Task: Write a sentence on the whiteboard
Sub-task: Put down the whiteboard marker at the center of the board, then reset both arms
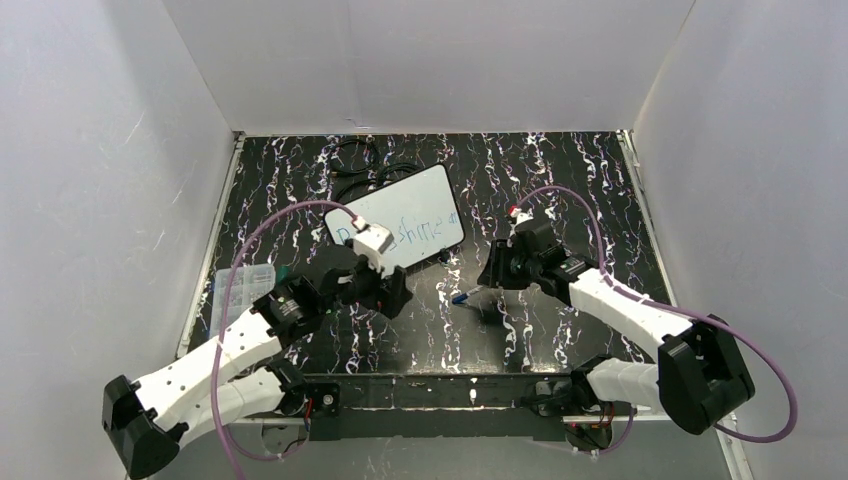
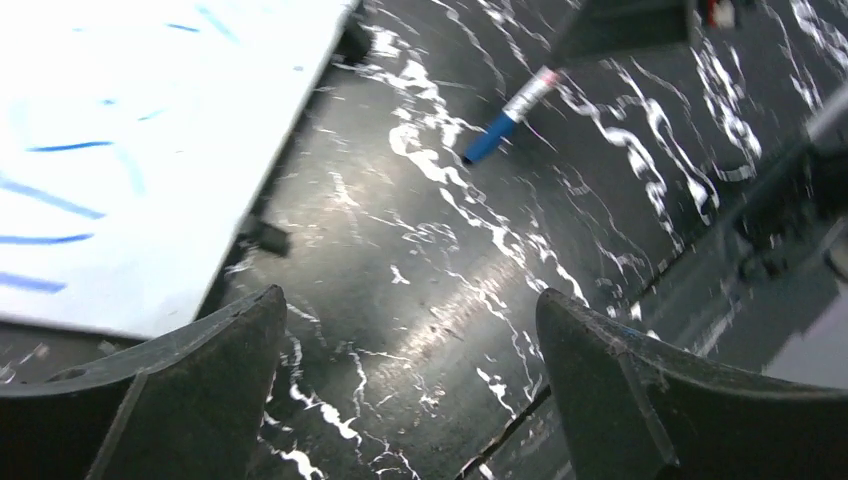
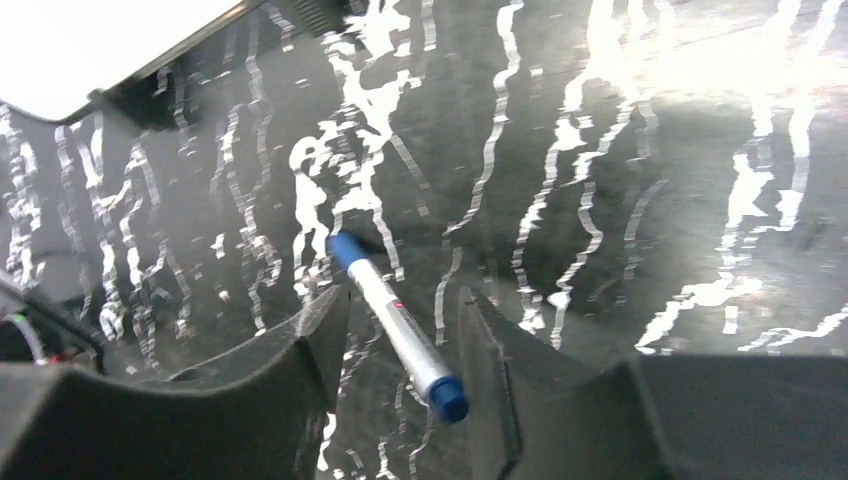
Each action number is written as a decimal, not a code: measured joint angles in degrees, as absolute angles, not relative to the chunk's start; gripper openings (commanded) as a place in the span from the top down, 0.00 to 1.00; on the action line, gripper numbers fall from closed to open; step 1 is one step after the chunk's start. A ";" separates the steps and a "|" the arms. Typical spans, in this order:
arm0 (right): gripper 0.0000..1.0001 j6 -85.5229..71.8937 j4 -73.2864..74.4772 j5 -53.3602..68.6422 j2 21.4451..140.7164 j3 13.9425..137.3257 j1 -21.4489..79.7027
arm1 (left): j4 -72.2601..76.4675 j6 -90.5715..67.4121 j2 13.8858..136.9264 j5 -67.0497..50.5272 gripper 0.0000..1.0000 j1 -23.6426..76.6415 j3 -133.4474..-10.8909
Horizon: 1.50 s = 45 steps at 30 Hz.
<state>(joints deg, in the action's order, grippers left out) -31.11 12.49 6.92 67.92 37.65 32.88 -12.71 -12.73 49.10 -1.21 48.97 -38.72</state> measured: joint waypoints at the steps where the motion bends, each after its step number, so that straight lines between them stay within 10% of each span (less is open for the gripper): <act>1: 0.33 -30.63 12.51 6.11 68.51 37.65 32.03 | -14.02 -13.93 48.80 0.12 0.02 47.86 -39.48; 8: 0.01 -28.03 14.09 -0.49 69.23 37.82 26.92 | -20.27 -19.53 44.34 8.34 0.02 42.52 -43.68; 29: 0.01 -12.19 12.56 -27.77 39.68 41.54 25.98 | -25.30 -13.87 31.33 30.13 0.02 24.05 -44.84; 45: 0.01 -11.49 11.07 -30.13 37.93 40.88 25.98 | -22.35 -13.41 35.86 23.00 0.02 14.00 -43.46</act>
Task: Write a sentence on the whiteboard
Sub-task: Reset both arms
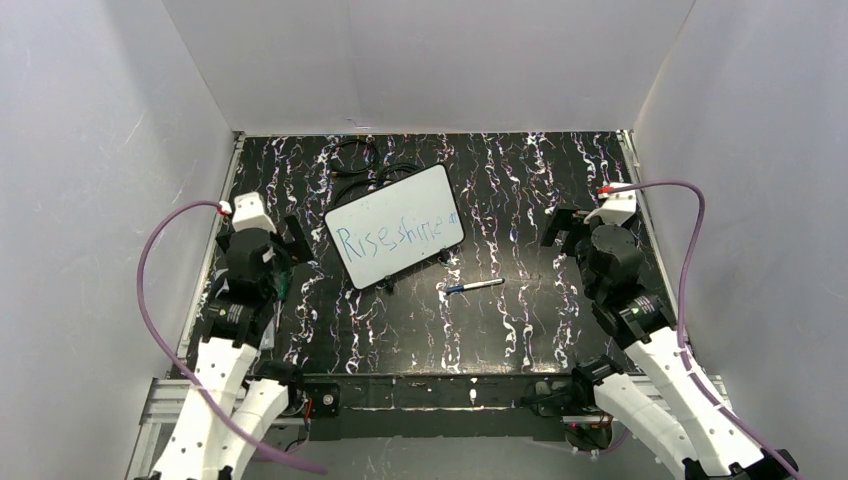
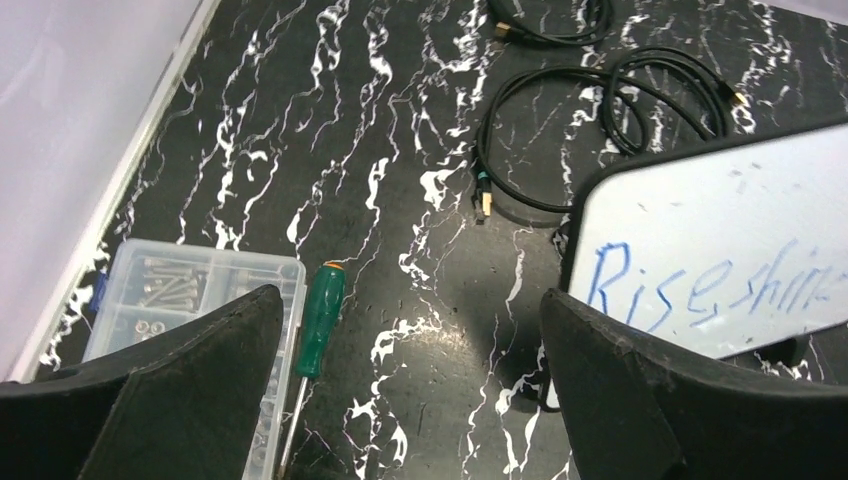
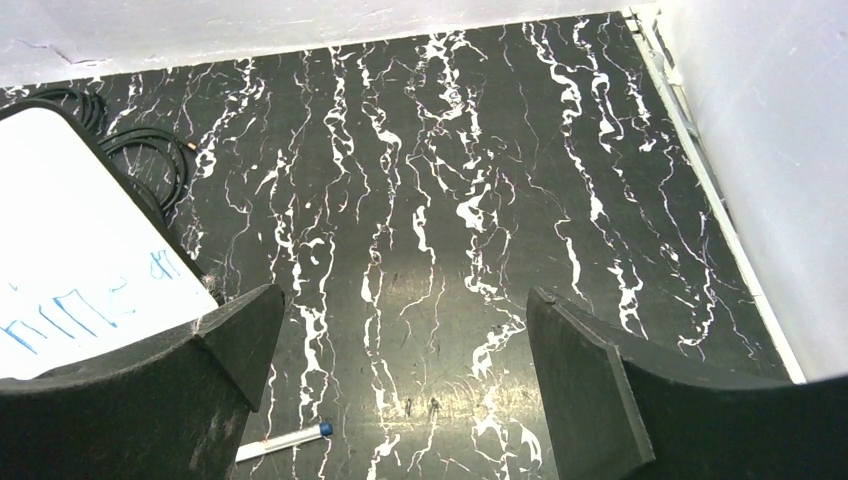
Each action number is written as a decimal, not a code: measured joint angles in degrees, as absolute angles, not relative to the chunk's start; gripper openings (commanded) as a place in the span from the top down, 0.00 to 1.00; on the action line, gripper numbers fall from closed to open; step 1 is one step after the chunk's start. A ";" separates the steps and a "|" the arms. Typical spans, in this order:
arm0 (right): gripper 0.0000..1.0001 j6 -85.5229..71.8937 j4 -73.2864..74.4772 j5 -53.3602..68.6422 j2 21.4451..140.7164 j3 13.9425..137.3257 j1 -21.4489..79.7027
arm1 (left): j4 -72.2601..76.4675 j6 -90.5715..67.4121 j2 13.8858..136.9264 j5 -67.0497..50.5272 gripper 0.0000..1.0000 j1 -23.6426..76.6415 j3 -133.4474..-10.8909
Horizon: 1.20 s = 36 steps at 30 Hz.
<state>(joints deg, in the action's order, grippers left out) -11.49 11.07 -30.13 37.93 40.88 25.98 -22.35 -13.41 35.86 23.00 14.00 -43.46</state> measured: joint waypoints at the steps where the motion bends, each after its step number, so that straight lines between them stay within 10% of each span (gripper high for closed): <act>1: 0.01 -11.49 10.68 -29.95 37.91 40.53 25.98 | -22.11 -13.96 37.01 20.80 0.02 11.11 -43.46; 8: 0.01 -11.57 8.56 -28.69 38.28 37.58 25.98 | -20.73 -16.75 39.75 13.15 0.02 -1.80 -43.46; 36: 0.01 -11.94 4.78 -31.22 39.33 35.86 25.98 | -19.33 -16.23 29.67 11.38 0.02 -1.83 -41.58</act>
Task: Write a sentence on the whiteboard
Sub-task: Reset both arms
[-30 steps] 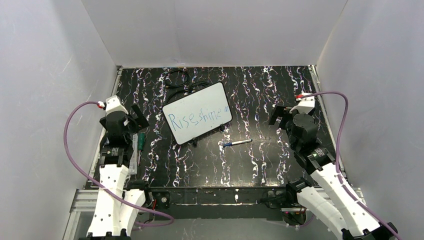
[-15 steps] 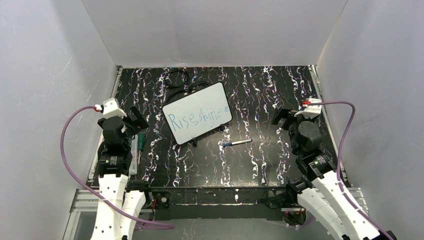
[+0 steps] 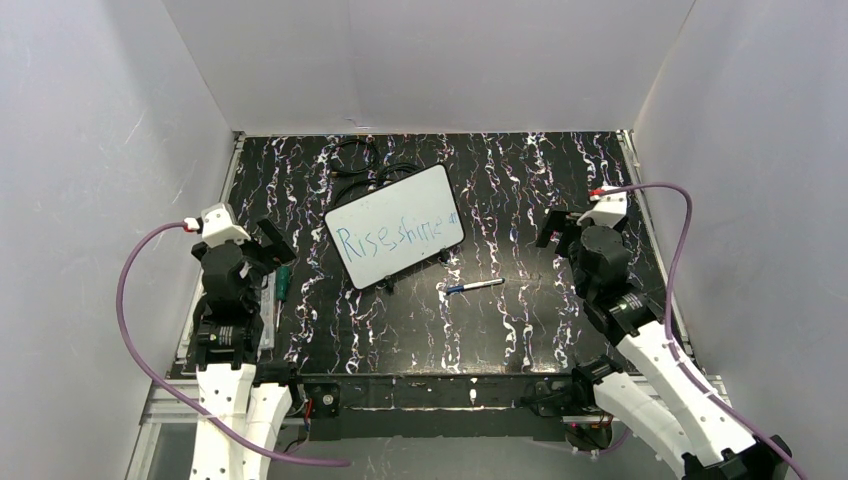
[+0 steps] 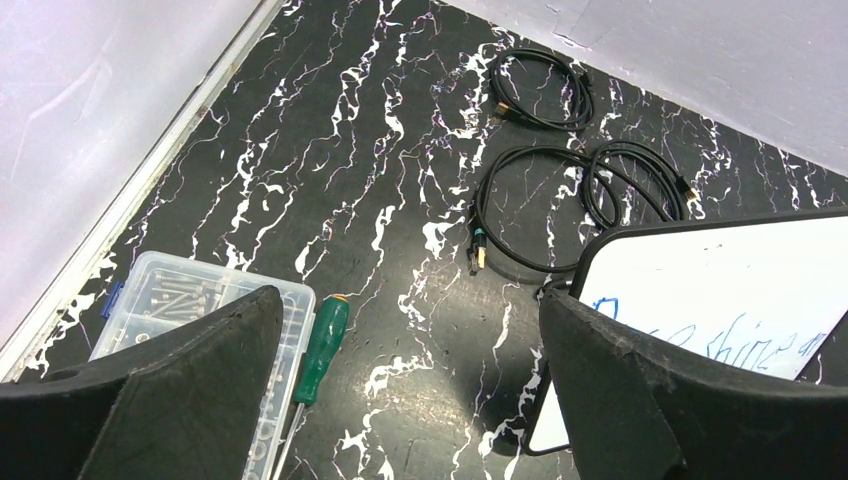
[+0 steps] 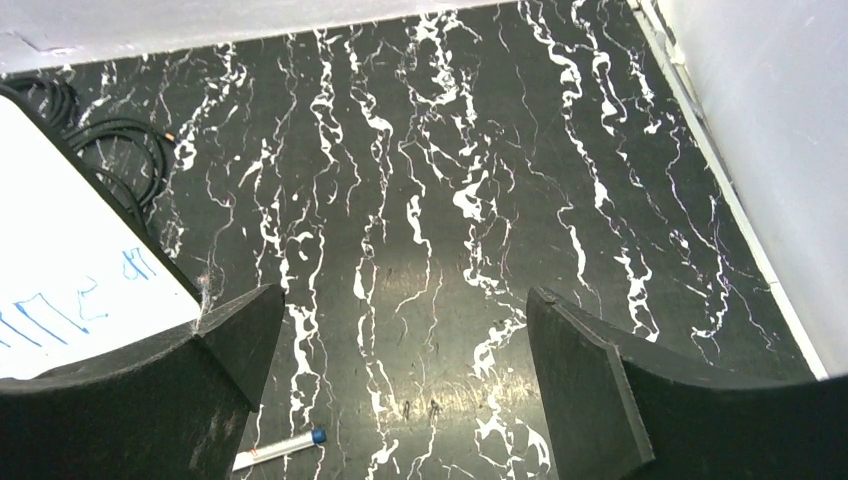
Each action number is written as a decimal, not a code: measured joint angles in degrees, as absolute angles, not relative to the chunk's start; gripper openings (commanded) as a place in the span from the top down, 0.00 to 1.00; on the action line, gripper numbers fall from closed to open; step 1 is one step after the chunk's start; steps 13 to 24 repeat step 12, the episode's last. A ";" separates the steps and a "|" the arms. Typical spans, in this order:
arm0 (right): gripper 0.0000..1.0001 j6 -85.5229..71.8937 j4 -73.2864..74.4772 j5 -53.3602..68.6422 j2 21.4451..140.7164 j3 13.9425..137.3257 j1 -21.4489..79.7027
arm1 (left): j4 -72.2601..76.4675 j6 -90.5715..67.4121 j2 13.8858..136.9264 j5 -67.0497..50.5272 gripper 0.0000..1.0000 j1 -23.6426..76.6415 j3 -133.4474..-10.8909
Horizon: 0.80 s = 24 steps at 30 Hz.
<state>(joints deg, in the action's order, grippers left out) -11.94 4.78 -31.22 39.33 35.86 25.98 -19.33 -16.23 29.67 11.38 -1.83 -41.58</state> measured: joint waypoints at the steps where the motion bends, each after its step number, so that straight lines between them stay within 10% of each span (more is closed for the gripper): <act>1: 0.01 -12.25 5.50 -31.31 40.03 36.27 26.00 | -19.33 -16.23 29.76 11.38 0.02 -1.83 -41.58; 24: 0.01 -13.65 8.73 -33.32 36.99 38.48 25.98 | -18.72 -16.32 23.75 11.57 0.02 -1.83 -40.34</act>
